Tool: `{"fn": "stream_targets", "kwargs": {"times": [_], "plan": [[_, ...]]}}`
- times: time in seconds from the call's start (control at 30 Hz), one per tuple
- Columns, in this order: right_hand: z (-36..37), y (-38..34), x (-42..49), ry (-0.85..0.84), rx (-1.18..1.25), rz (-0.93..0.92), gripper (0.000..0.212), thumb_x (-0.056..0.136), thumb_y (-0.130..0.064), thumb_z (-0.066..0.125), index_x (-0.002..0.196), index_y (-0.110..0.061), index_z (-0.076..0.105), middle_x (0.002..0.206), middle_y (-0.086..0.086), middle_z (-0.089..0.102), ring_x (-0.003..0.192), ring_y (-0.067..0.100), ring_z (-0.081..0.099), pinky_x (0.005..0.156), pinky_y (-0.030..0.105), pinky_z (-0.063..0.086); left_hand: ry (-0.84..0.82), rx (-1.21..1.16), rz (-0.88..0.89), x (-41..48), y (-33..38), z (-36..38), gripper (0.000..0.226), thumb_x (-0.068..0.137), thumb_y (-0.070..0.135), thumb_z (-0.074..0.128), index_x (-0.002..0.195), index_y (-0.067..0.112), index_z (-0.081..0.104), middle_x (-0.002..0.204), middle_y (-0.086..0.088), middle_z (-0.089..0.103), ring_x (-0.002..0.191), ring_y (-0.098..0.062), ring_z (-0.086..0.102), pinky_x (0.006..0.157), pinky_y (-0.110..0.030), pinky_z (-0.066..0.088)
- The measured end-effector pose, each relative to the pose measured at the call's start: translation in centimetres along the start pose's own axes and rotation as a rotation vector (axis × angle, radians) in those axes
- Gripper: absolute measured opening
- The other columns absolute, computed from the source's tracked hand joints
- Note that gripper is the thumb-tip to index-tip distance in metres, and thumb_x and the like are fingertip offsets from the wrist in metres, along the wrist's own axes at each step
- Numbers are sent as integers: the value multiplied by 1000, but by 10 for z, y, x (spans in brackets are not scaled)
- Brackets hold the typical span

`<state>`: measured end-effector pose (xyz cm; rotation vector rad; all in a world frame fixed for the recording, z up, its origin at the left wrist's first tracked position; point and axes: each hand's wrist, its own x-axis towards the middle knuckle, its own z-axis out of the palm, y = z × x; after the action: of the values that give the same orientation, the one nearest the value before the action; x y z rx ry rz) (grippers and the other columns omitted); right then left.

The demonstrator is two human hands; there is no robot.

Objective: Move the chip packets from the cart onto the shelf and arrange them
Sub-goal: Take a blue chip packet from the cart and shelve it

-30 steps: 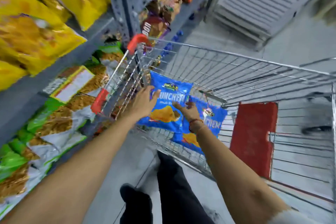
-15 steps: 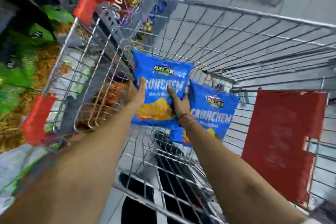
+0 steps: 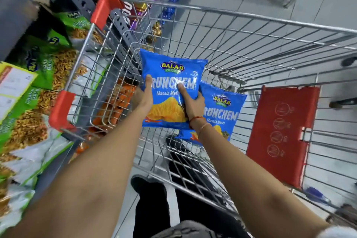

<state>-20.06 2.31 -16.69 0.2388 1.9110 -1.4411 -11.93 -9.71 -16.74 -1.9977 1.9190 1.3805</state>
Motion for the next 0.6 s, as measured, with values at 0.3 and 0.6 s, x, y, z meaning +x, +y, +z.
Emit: {"fn": "stream_targets", "kwargs": {"times": [0.3,0.6], "plan": [[-42,-97,-79,19,74,-269,33,70,-44,79,90,-18,71,77,-7,72,74,10,69,79,40,58,-12,-252,228,-90,76,-61,49,80,74,30,65,29,41,61,3,43,55,-18,43,50,-30,28],[-40,-255,-190,-89,228,-645,46,68,-48,78,101,-17,71,100,3,75,96,20,70,90,45,54,296,-425,705,-199,178,-206,48,85,63,40,58,24,38,52,2,36,49,-12,35,51,-32,24]]}}
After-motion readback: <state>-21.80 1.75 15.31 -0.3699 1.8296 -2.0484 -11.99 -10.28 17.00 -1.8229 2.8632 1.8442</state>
